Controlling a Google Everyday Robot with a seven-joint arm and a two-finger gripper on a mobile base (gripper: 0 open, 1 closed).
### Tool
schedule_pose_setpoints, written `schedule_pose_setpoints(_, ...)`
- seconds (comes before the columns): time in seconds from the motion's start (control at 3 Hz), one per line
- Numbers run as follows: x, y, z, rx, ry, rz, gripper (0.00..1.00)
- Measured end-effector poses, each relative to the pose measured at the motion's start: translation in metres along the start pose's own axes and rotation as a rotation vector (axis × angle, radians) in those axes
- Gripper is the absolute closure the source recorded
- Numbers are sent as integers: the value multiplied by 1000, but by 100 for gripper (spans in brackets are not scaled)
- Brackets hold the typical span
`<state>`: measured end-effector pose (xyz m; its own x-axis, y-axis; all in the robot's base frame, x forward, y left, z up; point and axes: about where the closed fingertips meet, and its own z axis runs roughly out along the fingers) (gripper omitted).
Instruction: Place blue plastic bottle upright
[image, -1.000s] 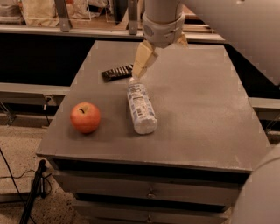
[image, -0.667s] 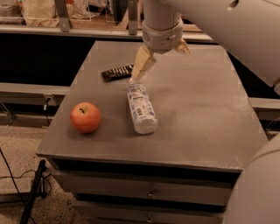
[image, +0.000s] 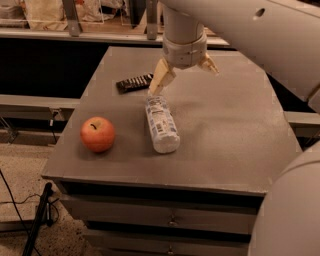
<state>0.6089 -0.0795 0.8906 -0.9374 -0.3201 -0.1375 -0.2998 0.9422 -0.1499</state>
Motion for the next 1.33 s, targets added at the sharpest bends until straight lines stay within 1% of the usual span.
schedule_pose_setpoints(0.33,-7,12,6,-28,32,39,0)
schedule_pose_setpoints(0.67,-11,30,6,-42,51,88,0)
schedule_pose_setpoints(1.0,-12,43,8,-47,40,113,0)
schedule_pose_setpoints(1.33,-3,47,15,-45,42,138,0)
